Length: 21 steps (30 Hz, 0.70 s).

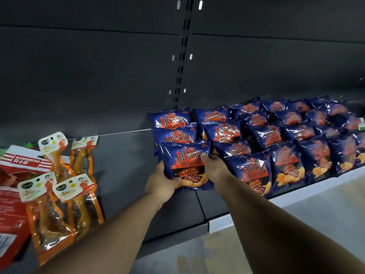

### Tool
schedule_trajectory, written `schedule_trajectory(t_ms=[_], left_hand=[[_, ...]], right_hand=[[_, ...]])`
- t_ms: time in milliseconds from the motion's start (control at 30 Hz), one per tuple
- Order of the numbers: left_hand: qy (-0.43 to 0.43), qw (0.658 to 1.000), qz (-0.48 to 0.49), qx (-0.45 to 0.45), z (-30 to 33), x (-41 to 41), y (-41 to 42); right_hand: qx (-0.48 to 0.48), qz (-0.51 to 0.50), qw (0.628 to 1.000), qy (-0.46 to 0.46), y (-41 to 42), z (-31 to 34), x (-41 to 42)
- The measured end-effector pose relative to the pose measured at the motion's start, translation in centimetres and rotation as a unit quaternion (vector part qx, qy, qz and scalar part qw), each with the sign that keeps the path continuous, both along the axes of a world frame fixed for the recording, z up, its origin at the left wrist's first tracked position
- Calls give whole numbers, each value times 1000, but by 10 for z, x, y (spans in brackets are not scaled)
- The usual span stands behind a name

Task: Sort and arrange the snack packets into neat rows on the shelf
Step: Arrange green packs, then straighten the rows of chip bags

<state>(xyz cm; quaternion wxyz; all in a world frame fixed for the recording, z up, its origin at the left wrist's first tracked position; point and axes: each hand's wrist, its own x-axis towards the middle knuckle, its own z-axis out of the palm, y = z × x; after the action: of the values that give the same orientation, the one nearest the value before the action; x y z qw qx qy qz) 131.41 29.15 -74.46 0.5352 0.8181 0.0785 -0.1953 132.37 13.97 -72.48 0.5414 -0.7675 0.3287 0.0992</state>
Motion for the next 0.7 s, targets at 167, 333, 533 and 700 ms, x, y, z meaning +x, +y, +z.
schedule_trajectory(t_ms=[167,333,533,700], left_hand=[[-4,1000,-16,12,-3,2,0],[-3,999,-41,18,-12,3,4],[-1,997,-46,57,-23,4,9],[8,995,-54,86,-26,2,9]], right_hand=[[-12,11,1000,-1,6,-5,4],[-32,1,999,-2,14,-12,11],[-38,-21,999,-7,17,-15,13],[-50,-12,999,12,19,-14,13]])
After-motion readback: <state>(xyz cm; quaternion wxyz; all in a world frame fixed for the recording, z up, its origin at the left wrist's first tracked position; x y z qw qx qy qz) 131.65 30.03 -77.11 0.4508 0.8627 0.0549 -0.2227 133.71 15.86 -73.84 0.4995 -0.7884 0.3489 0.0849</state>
